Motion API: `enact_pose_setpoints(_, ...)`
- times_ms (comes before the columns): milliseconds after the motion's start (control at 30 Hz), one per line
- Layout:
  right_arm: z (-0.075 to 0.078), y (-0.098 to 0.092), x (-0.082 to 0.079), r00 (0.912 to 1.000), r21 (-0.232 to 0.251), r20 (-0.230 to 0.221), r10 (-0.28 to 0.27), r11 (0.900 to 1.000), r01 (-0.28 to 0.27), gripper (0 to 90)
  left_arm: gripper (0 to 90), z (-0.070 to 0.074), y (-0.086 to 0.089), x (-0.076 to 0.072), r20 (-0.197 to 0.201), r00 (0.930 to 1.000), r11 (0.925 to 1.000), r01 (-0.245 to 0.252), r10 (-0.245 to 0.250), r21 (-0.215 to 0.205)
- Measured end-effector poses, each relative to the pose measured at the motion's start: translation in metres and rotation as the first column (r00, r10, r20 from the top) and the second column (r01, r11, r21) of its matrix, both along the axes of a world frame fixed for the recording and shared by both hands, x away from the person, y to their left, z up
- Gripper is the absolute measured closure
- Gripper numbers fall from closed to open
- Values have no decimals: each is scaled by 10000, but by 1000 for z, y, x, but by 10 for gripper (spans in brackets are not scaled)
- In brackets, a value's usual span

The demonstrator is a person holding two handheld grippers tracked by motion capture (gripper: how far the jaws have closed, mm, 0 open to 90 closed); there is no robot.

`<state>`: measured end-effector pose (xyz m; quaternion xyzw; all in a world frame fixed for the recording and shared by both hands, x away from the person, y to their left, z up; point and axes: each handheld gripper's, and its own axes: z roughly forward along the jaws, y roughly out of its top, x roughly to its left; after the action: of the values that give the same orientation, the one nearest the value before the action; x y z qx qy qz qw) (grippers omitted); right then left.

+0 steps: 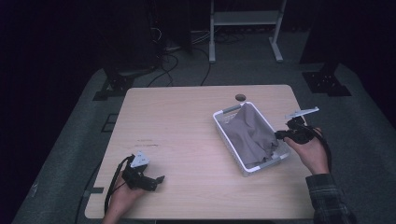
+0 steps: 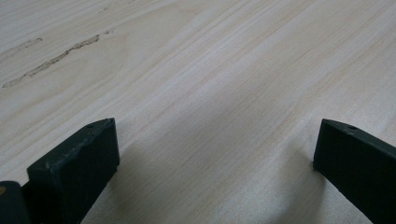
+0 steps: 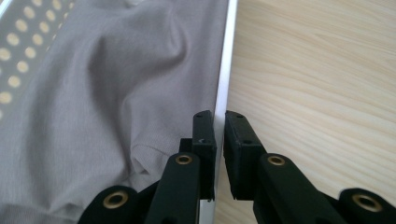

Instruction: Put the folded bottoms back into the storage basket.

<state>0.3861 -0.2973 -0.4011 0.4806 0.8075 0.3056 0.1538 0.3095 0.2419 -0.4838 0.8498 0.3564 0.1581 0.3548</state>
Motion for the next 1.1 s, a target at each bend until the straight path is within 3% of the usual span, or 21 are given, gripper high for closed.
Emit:
enact_pose_setpoints(133,5,3,-5,9990,254,451,41,9997,-53,812,0,0,0,0,1,10000,10000,-2,2,2)
enact_pose_setpoints(300,9,-7,-13,9964,392,840,-137,9992,104,876,0,0,0,0,-1,10000,10000,-4,4,-1)
enact_pose_setpoints(500,-3,-17,-21,9995,516,317,36,9987,-52,893,0,0,0,0,-1,10000,10000,0,0,5)
enact_pose_setpoints(667,-8,-18,-29,9995,596,264,160,9981,-176,893,0,0,0,0,-1,10000,10000,-2,2,1)
enact_pose_setpoints(1100,-12,18,-46,9916,480,316,1255,9908,-1269,893,0,0,0,0,-2,10000,10000,0,0,2)
